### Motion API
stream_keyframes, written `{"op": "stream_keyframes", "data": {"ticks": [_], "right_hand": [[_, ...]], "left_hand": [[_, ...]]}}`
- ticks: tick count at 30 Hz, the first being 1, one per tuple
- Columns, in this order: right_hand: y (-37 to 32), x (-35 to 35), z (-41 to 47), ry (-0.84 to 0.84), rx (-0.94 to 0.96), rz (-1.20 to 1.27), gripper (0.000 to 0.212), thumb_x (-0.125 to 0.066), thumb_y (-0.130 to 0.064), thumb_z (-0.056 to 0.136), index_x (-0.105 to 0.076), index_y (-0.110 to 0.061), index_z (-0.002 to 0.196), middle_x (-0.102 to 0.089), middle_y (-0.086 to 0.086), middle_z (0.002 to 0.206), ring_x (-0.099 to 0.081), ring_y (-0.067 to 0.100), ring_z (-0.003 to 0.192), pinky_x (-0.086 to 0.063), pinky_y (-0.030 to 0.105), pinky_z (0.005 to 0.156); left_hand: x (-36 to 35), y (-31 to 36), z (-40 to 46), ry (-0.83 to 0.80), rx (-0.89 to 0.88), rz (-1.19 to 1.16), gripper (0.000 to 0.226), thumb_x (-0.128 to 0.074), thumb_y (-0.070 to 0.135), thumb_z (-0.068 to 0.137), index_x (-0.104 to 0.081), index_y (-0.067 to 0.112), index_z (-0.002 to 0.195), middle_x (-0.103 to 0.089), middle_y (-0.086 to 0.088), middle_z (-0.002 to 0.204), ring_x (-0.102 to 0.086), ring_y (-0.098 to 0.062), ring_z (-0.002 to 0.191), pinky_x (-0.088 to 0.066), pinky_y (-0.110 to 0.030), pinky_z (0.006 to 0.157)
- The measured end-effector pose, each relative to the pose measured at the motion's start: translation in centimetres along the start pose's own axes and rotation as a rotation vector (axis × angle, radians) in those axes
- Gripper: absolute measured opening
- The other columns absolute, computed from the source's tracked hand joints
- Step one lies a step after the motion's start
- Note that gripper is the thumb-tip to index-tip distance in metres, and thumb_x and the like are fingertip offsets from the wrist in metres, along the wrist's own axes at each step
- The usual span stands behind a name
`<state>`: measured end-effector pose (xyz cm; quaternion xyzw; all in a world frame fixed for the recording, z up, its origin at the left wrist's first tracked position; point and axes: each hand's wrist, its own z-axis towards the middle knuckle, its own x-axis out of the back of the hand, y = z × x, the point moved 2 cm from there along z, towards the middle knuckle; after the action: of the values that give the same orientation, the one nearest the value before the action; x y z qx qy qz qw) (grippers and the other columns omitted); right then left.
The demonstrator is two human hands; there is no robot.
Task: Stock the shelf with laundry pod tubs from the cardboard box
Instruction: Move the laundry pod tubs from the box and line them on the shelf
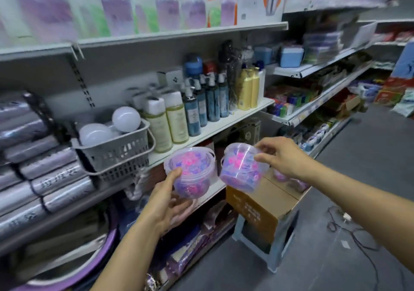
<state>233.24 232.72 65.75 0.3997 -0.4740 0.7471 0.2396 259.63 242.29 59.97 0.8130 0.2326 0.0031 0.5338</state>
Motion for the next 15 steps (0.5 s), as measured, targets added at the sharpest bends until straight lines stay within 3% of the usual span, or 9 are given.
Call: {"op": "stream_keyframes", "data": {"ticks": [4, 10, 15], "right_hand": [[-8.2, -1.9, 0.1, -0.021, 0.077, 0.101, 0.009, -0.07, -0.024, 0.083, -0.069, -0.019, 0.091, -0.069, -0.002, 0.085, -0.062, 0.008, 0.074, -0.048, 0.021, 0.064], [-23.0, -8.5, -2.4, -0.069, 0.201, 0.226, 0.016, -0.071, -0.018, 0.082, -0.07, -0.008, 0.095, -0.071, 0.004, 0.088, -0.065, 0.01, 0.079, -0.045, 0.007, 0.066], [-35.6, -13.3, -6.4, -0.121, 0.314, 0.285, 0.014, -0.071, -0.014, 0.083, -0.07, -0.006, 0.094, -0.07, 0.002, 0.088, -0.063, 0.009, 0.078, -0.043, 0.001, 0.066]], "left_hand": [[7.8, 2.1, -4.7, 0.036, -0.109, 0.018, 0.042, -0.062, 0.042, 0.086, -0.055, 0.017, 0.119, -0.064, -0.021, 0.109, -0.066, -0.033, 0.096, -0.057, -0.04, 0.079], [23.0, 4.0, -14.2, 0.147, -0.172, -0.018, 0.056, -0.062, 0.044, 0.084, -0.047, 0.012, 0.128, -0.062, -0.022, 0.112, -0.068, -0.034, 0.094, -0.058, -0.039, 0.078], [35.3, 4.8, -22.8, 0.229, -0.201, 0.047, 0.075, -0.069, 0.055, 0.069, -0.048, 0.014, 0.128, -0.061, -0.022, 0.117, -0.071, -0.032, 0.089, -0.06, -0.038, 0.075]]}}
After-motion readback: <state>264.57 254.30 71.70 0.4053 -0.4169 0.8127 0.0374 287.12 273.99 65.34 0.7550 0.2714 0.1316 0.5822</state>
